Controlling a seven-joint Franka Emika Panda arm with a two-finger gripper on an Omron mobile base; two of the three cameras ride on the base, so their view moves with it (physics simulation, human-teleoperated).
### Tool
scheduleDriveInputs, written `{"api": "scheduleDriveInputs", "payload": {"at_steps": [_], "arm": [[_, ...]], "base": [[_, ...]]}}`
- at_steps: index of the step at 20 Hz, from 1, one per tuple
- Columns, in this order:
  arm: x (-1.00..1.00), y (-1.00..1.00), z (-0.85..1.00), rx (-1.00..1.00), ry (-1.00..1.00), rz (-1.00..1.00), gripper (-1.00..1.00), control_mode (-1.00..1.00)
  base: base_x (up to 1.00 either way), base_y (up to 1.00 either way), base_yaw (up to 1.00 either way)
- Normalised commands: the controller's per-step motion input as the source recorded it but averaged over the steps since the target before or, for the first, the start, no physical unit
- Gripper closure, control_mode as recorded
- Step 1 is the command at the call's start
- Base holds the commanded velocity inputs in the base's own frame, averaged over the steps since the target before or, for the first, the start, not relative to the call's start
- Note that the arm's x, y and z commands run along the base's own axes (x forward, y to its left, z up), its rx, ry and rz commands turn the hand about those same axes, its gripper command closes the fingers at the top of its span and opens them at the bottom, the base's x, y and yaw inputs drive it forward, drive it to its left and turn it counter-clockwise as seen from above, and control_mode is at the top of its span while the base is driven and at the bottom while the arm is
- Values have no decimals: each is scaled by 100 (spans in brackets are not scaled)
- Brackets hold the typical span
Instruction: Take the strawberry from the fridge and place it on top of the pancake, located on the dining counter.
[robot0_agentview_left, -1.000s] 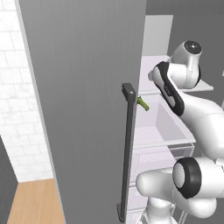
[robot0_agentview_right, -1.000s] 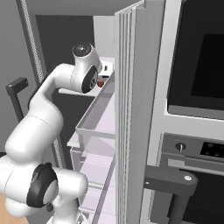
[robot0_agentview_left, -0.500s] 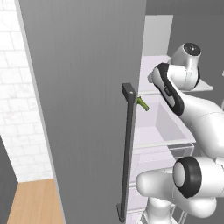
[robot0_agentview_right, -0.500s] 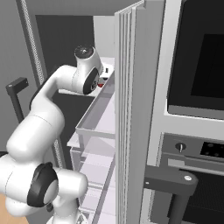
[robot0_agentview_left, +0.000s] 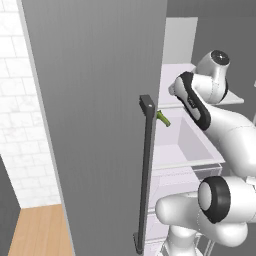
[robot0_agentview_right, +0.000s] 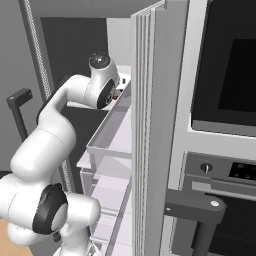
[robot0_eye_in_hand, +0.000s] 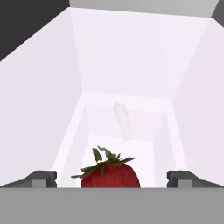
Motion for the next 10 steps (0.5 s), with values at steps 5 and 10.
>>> {"api": "scheduleDriveInputs", "payload": {"at_steps": [5, 10], "arm": [[0, 11, -24, 0, 0, 2, 100, -100], [0, 7, -21, 0, 0, 0, 100, -100]], "base": [[0, 0, 0], [0, 0, 0]]}}
